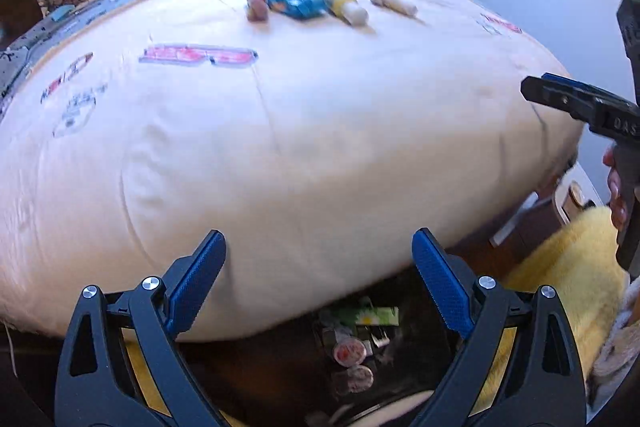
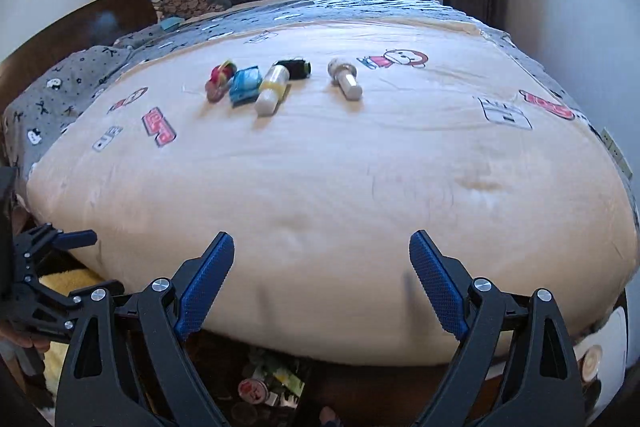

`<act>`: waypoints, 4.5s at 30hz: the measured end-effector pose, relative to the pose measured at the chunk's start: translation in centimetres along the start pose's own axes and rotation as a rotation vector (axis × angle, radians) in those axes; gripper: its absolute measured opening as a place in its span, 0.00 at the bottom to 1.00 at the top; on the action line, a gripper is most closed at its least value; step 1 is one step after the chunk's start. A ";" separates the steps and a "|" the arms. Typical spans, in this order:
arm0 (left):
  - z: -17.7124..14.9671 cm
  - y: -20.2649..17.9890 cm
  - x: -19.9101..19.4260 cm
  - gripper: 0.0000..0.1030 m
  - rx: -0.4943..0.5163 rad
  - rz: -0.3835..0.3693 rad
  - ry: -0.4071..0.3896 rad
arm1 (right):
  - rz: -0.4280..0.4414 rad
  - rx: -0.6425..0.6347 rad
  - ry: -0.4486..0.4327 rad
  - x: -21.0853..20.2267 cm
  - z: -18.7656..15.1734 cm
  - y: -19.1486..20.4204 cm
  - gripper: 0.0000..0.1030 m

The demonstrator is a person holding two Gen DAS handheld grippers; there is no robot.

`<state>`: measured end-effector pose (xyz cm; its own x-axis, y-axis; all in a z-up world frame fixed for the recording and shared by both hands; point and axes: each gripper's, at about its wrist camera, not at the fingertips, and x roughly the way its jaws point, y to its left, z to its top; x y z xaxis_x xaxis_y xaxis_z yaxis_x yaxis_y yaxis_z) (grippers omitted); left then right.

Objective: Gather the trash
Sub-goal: 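Grasp the pink-yellow toy ring with the left gripper while the right gripper grasps the white bottle, then lift the toy ring and white bottle and carry them toward the bin, then lower the toy ring and white bottle into the bin and open both grippers, then grasp the blue wipes packet with the left gripper while the right gripper grasps the yellow-capped lotion bottle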

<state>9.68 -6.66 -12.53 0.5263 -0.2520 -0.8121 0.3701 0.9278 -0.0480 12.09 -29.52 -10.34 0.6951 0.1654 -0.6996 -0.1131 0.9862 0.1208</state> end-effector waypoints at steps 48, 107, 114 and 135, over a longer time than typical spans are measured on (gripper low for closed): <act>18.7 7.4 11.3 0.16 -0.103 0.046 -0.024 | -0.035 -0.043 0.100 12.6 10.1 -1.0 0.20; -13.9 -4.0 8.0 0.18 -0.062 -0.234 0.352 | 0.205 -0.014 0.544 7.3 -17.1 8.3 0.21; -13.6 -4.0 8.1 0.34 -0.062 -0.208 0.336 | 0.208 0.030 0.510 7.4 -16.5 7.4 0.52; -3.2 0.9 -1.3 0.92 -0.024 0.014 -0.042 | 0.098 -0.057 0.101 0.6 -3.7 5.4 0.94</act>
<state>6.88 -4.59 -13.37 0.5633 -0.2499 -0.7875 0.3444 0.9374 -0.0511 9.25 -24.07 -12.69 0.6040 0.2573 -0.7544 -0.2189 0.9636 0.1534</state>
